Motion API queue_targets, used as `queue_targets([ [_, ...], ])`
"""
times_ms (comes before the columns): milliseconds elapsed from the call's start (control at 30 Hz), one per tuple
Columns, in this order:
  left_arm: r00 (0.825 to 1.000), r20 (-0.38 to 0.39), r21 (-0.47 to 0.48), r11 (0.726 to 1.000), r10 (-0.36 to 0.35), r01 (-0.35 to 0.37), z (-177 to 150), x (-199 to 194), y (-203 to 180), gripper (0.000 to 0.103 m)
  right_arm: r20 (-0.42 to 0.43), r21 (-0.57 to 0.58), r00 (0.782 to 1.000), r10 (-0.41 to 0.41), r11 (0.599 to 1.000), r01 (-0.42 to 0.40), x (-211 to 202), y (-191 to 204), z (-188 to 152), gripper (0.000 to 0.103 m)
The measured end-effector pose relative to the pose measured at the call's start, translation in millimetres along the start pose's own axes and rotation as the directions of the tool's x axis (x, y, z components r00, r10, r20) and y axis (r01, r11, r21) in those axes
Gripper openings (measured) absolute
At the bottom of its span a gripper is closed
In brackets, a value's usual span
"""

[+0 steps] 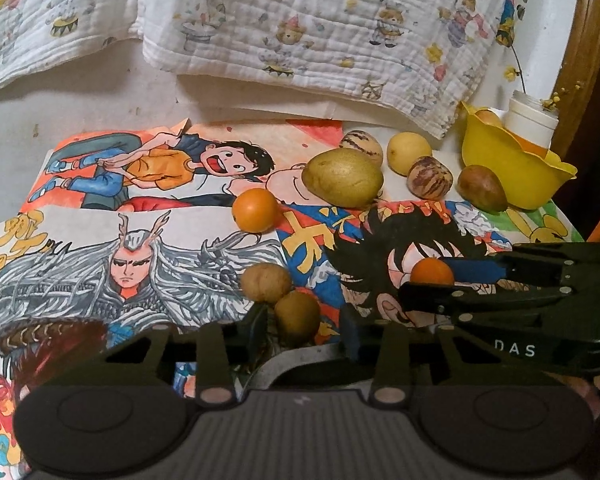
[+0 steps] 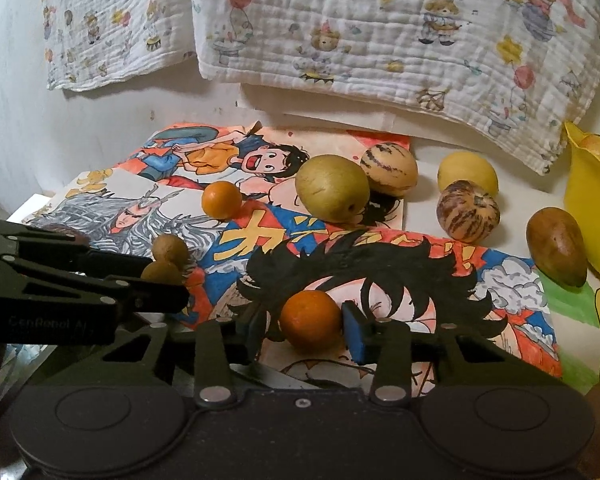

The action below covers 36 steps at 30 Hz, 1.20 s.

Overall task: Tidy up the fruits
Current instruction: 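Grasp a small orange with the right tool while the left tool grasps a small brown fruit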

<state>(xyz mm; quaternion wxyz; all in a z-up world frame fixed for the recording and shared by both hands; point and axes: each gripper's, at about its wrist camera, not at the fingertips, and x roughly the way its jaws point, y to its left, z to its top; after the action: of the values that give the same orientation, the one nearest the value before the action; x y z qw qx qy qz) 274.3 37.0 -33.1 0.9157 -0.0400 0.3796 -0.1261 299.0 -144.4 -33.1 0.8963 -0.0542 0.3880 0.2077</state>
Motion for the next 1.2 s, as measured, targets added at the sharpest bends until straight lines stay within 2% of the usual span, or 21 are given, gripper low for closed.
queue_targets([
  [133, 1.0, -0.001, -0.011, 1.0, -0.001, 0.001, -0.2, 1.0, 1.3, 0.032, 0.001, -0.01, 1.0, -0.011, 1.0, 0.011, 0.7, 1.6, -1.0, 0.035],
  [200, 1.0, -0.003, -0.016, 1.0, 0.004, -0.004, -0.1, 1.5, 2.0, 0.028, 0.003, -0.013, 1.0, -0.012, 1.0, 0.013, 0.6, 2.0, -1.5, 0.035],
  [467, 1.0, -0.001, -0.031, 1.0, 0.001, -0.001, 0.0, -2.9, 3.1, 0.028, 0.013, -0.004, 1.0, 0.008, 1.0, -0.008, -4.1, 2.7, -1.6, 0.035],
  [767, 0.999, 0.039, -0.027, 1.0, 0.011, -0.01, -3.0, -28.2, -3.1, 0.028, 0.063, -0.01, 0.997, 0.032, 0.999, -0.032, -36.4, 9.8, -4.0, 0.035],
  [1200, 0.999, 0.054, 0.001, 1.0, 0.002, -0.002, -42.4, -86.4, -15.3, 0.028, 0.095, -0.014, 0.99, 0.106, 0.994, -0.105, -101.7, 42.1, -47.5, 0.035],
])
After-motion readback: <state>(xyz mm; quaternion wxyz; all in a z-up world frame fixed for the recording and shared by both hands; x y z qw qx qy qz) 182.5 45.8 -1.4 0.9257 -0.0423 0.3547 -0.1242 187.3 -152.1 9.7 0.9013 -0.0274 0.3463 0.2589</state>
